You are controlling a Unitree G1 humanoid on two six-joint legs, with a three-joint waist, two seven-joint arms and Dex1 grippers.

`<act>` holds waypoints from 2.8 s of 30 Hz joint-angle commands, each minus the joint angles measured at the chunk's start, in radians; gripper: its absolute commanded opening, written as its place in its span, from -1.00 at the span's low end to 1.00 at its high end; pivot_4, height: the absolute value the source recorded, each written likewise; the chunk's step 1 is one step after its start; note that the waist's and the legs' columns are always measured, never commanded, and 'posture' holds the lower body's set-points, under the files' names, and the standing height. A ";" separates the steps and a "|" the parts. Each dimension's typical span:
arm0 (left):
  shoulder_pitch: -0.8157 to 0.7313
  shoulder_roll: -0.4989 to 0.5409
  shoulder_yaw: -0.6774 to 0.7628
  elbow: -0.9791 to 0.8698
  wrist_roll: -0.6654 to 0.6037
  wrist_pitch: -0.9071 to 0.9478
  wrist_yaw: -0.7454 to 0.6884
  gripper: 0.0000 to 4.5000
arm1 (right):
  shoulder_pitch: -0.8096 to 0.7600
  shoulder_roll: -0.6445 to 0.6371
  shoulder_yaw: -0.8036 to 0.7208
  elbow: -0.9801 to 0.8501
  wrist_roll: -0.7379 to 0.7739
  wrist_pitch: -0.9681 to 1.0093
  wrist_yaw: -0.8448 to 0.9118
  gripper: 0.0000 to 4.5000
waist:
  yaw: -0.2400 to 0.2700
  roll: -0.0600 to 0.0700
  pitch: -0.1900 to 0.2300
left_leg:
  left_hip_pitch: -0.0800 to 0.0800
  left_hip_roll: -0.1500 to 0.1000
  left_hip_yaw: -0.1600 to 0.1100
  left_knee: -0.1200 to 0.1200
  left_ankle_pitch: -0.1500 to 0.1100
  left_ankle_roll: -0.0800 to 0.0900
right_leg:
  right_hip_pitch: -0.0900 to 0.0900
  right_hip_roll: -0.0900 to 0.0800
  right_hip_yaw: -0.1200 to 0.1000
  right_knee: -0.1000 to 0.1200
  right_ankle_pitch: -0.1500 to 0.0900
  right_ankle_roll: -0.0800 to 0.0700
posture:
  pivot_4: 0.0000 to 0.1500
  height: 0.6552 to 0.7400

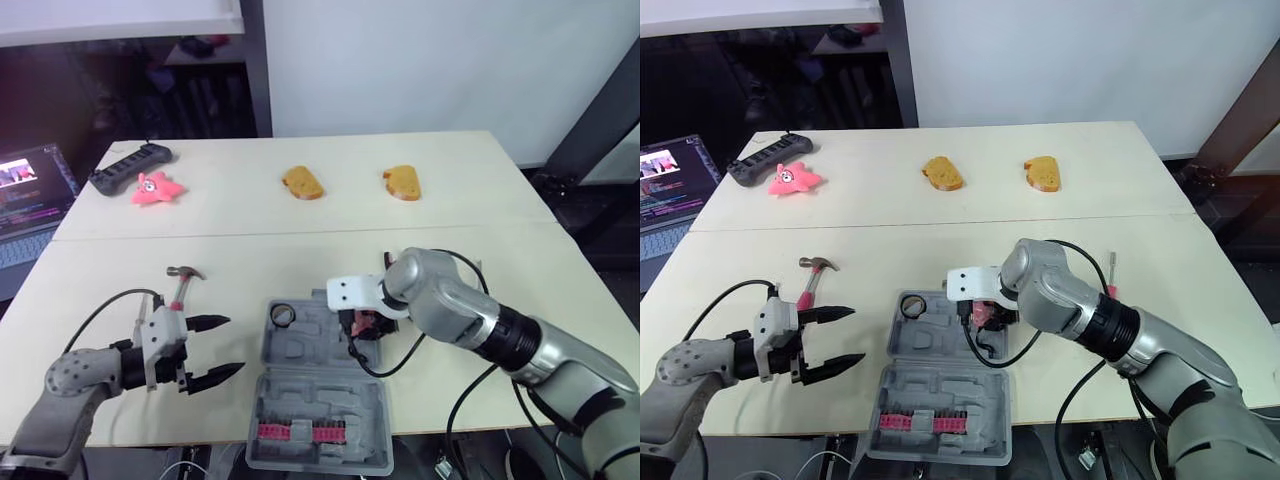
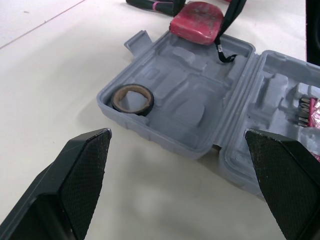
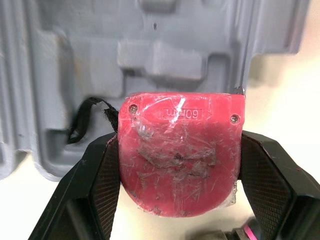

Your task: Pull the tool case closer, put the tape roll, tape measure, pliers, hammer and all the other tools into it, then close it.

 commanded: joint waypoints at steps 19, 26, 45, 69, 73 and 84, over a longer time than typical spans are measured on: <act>0.014 0.000 -0.002 -0.048 -0.006 -0.007 0.026 1.00 | 0.010 0.073 0.036 0.064 -0.067 0.002 -0.048 0.30 | -0.001 0.000 0.000 | 0.000 0.000 0.000 0.000 0.000 0.000 | 0.000 0.000 0.000 0.000 0.000 0.000 | 1.00 1.00; 0.011 0.001 -0.004 -0.053 -0.008 -0.002 0.025 1.00 | 0.010 0.084 0.005 0.057 -0.048 0.014 -0.049 0.96 | -0.001 0.000 0.000 | 0.000 0.000 0.000 0.000 0.000 0.000 | 0.000 0.000 0.000 0.000 0.000 0.000 | 1.00 1.00; -0.010 0.006 -0.010 -0.045 -0.009 0.009 0.016 1.00 | 0.143 -0.033 -0.330 -0.176 0.236 0.076 -0.069 0.72 | 0.003 0.000 0.000 | 0.000 0.000 0.000 -0.001 0.000 0.000 | 0.000 -0.001 0.000 -0.001 0.000 0.000 | 1.00 1.00; -0.020 -0.012 -0.020 -0.041 -0.005 0.021 0.036 1.00 | 0.718 0.191 -0.814 -0.185 0.442 -0.424 -0.491 -0.05 | -0.001 0.000 0.000 | 0.002 0.000 0.001 -0.006 0.000 0.000 | 0.001 0.000 0.001 -0.002 0.000 0.000 | 1.00 1.00; -0.035 -0.011 -0.023 -0.032 -0.004 0.022 0.032 1.00 | 0.735 0.179 -0.763 -0.138 0.408 -0.505 -0.505 -0.05 | 0.002 0.000 0.000 | 0.002 0.000 0.000 -0.006 0.000 0.000 | 0.001 0.001 0.001 -0.002 0.000 0.000 | 1.00 1.00; -0.037 -0.007 -0.018 -0.024 -0.001 0.014 0.024 1.00 | 0.753 0.183 -0.687 -0.040 0.369 -0.517 -0.542 -0.05 | 0.003 0.000 0.000 | 0.002 0.000 0.000 -0.006 0.000 0.000 | 0.001 0.001 0.001 -0.002 0.000 0.000 | 1.00 1.00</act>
